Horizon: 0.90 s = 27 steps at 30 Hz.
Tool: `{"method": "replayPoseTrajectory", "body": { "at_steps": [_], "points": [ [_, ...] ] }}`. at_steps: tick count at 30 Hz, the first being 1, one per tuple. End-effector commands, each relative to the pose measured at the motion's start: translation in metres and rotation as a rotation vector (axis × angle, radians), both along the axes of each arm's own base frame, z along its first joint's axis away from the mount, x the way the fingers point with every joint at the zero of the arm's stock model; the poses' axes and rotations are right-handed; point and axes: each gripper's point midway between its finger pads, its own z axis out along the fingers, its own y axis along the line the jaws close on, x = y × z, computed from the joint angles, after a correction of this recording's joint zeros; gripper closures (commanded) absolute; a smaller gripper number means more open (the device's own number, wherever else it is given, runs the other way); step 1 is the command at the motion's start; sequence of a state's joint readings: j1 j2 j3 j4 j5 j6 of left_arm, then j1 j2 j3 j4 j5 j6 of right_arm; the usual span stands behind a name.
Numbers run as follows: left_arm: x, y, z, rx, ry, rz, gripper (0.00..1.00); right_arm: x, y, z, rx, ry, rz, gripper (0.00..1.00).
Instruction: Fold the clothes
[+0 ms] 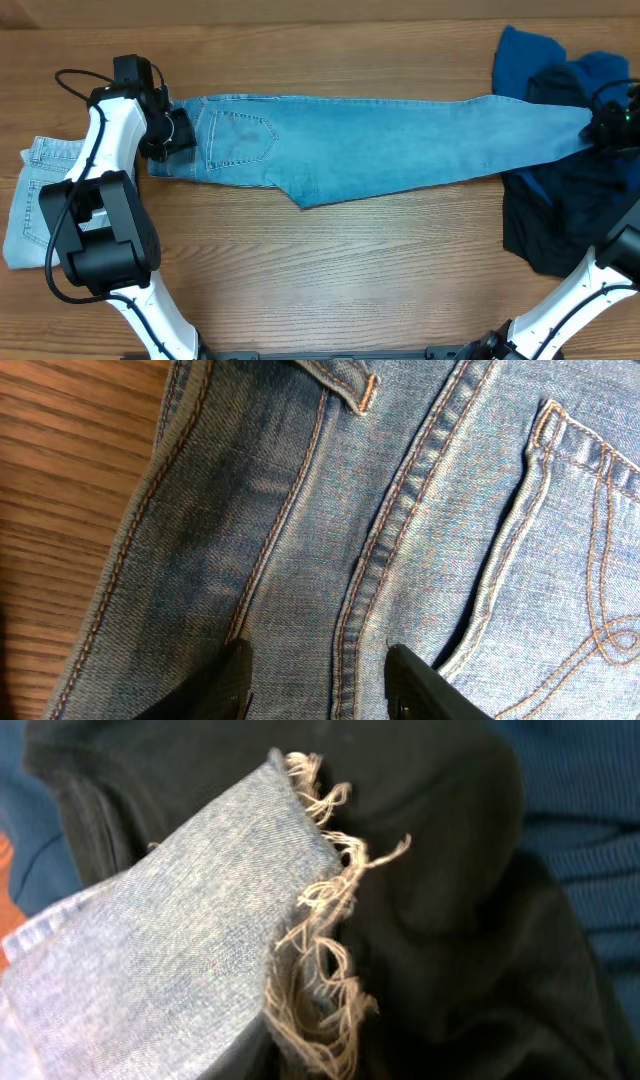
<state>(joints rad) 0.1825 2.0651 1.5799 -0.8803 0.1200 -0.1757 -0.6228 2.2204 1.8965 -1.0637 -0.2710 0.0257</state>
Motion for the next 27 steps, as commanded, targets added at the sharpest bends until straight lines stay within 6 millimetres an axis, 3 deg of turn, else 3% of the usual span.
{"method": "replayPoseTrajectory", "body": {
  "at_steps": [1,8,16,27],
  "points": [
    [0.002,-0.004,0.004,0.003,-0.010,-0.030,0.53,0.011,-0.004,0.035,-0.040,-0.081,0.005,0.96],
    [0.001,-0.004,0.004,0.002,-0.008,-0.030,0.53,0.012,-0.005,0.038,-0.044,-0.091,-0.002,0.94],
    [0.002,-0.004,0.004,0.003,-0.009,-0.030,0.53,0.019,-0.008,0.071,-0.069,-0.134,-0.003,0.94],
    [0.001,-0.004,0.004,0.002,-0.008,-0.030,0.53,0.019,-0.009,0.073,-0.071,-0.135,-0.004,0.90]
  ]
}}
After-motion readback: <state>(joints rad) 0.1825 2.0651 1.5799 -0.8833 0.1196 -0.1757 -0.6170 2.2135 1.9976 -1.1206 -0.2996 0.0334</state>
